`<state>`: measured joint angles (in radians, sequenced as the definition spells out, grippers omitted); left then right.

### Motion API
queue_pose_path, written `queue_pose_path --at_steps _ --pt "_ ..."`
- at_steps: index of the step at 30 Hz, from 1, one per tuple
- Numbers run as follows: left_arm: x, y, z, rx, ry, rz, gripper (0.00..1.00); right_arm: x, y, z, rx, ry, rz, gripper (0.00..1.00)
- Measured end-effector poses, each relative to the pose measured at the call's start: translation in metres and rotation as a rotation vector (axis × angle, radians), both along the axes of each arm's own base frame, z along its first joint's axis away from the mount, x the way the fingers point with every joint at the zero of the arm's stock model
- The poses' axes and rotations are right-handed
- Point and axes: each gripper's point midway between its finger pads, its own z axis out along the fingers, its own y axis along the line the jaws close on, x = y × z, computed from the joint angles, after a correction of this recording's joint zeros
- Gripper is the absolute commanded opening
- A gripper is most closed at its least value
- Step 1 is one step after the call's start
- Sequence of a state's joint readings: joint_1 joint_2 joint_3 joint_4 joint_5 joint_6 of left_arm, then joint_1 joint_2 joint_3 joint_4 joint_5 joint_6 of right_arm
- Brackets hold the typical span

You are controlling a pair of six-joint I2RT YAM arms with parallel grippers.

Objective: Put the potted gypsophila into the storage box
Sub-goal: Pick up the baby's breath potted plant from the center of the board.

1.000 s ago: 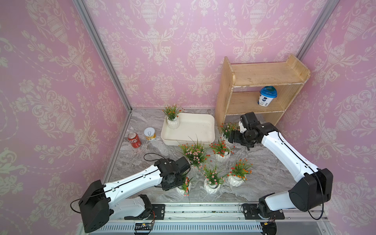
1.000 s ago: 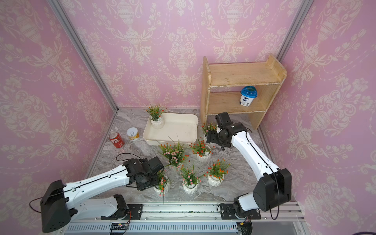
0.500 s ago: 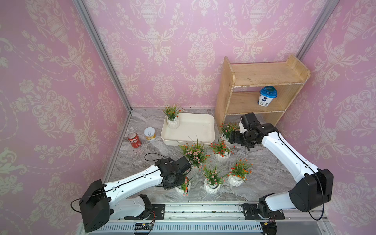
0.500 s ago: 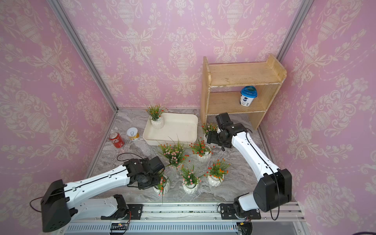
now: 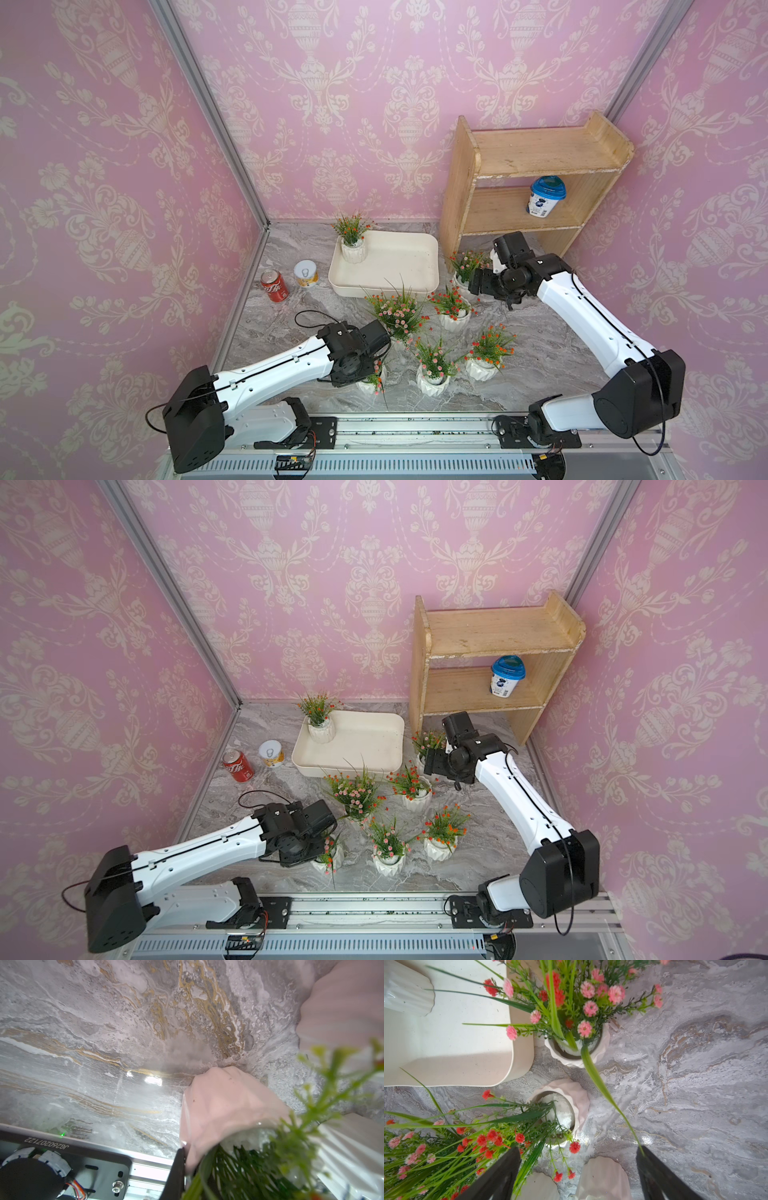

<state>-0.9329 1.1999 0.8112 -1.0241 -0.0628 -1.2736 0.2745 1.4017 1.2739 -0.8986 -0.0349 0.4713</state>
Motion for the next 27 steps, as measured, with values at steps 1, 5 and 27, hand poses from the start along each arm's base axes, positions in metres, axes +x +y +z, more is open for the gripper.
queue_pose_path --at_steps 1,5,27 --pt "0.000 0.001 0.000 0.006 0.000 0.000 0.00 0.000 -0.001 0.001 0.001 -0.002 -0.002 0.90" --pt "0.003 0.004 0.003 0.028 -0.013 0.001 0.00 -0.001 -0.003 0.003 0.001 -0.010 -0.008 0.90" --pt "0.040 0.043 0.051 0.000 -0.094 0.110 0.00 0.000 -0.003 0.004 0.013 -0.011 -0.009 0.90"
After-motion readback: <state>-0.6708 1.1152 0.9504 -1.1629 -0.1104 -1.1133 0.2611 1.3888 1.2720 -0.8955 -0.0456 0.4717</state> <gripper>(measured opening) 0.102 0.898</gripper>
